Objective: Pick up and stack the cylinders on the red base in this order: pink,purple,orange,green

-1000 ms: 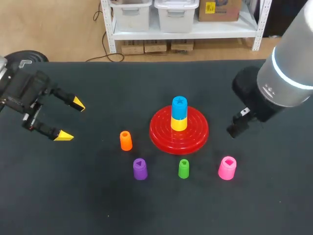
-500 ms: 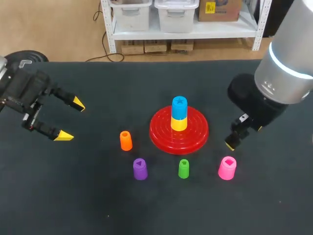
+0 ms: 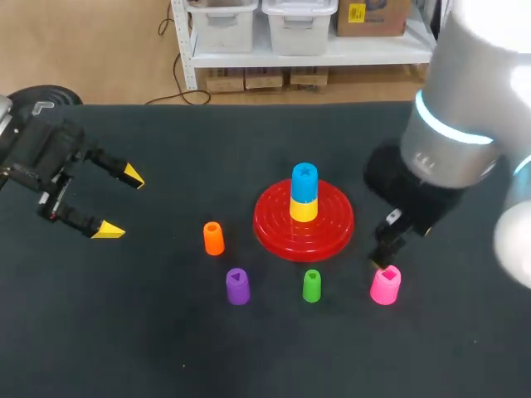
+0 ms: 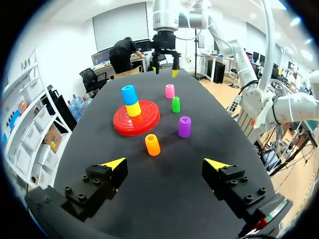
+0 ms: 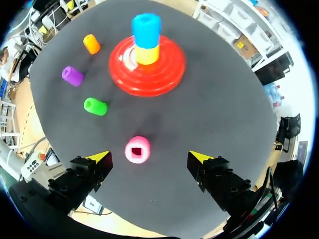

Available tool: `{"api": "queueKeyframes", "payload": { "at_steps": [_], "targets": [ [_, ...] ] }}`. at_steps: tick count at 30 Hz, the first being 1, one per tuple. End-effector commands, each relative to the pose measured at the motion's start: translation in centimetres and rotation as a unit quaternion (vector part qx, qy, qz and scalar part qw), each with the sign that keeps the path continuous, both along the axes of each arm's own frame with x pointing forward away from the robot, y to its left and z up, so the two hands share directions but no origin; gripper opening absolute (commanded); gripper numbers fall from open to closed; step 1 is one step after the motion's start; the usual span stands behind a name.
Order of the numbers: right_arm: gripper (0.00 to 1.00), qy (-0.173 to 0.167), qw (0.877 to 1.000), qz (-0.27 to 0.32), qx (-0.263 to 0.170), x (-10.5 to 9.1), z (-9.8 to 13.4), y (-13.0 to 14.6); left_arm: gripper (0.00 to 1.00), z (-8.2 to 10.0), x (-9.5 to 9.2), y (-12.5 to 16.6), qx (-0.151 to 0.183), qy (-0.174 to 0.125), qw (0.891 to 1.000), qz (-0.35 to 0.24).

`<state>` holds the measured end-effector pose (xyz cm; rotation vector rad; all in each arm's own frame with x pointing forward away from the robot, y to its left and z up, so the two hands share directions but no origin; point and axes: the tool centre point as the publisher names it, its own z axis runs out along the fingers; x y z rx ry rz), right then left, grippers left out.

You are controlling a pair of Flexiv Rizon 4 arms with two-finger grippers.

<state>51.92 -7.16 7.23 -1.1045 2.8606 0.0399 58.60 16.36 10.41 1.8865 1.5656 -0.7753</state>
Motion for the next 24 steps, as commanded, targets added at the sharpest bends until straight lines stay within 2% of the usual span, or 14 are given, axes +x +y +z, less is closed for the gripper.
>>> {"api": "queueKeyframes", "payload": {
  "at_steps": [1,24],
  "targets": [
    [1.00,0.019,1.000,0.006,-0.007,0.3,-1.6,1.1,1.00,-0.1,0.0,0.1,-0.001,-0.001,1.000,-0.001],
    [1.00,0.069,0.998,0.006,-0.006,-0.2,-5.4,0.5,1.00,-0.1,0.0,0.1,-0.001,-0.001,1.000,-0.001]
  ]
}}
